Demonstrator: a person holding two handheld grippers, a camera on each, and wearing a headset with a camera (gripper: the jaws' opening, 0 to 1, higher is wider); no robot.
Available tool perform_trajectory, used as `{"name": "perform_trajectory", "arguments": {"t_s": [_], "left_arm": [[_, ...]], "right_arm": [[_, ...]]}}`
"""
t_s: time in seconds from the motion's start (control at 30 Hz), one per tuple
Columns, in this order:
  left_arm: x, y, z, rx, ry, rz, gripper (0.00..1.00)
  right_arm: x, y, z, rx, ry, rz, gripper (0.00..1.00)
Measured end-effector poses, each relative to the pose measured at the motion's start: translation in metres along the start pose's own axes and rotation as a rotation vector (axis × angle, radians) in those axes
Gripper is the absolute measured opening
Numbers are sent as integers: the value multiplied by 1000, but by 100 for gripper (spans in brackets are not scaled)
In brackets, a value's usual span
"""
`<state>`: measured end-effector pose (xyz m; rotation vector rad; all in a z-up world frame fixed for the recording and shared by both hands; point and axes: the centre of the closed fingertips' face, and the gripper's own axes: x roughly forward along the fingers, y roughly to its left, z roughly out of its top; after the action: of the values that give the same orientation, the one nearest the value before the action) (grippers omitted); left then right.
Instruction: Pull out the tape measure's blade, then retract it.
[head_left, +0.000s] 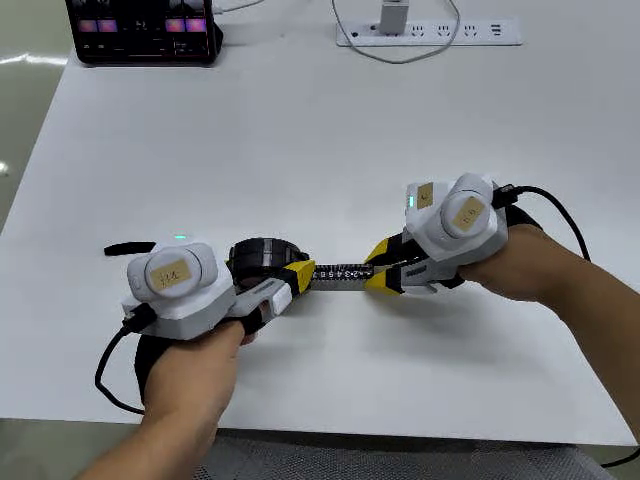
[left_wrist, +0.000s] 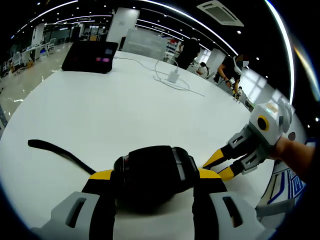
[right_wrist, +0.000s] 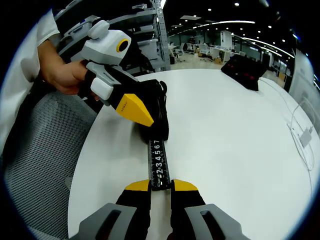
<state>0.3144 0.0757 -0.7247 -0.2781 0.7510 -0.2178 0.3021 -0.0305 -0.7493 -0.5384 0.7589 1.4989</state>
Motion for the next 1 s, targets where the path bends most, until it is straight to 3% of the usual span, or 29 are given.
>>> {"name": "perform_trajectory", "arguments": {"t_s": [1.0], "left_arm": [[1,1,0,-3,-2,-4,58]], "right_arm": [[30,2,31,-3,-53,44,11]]}}
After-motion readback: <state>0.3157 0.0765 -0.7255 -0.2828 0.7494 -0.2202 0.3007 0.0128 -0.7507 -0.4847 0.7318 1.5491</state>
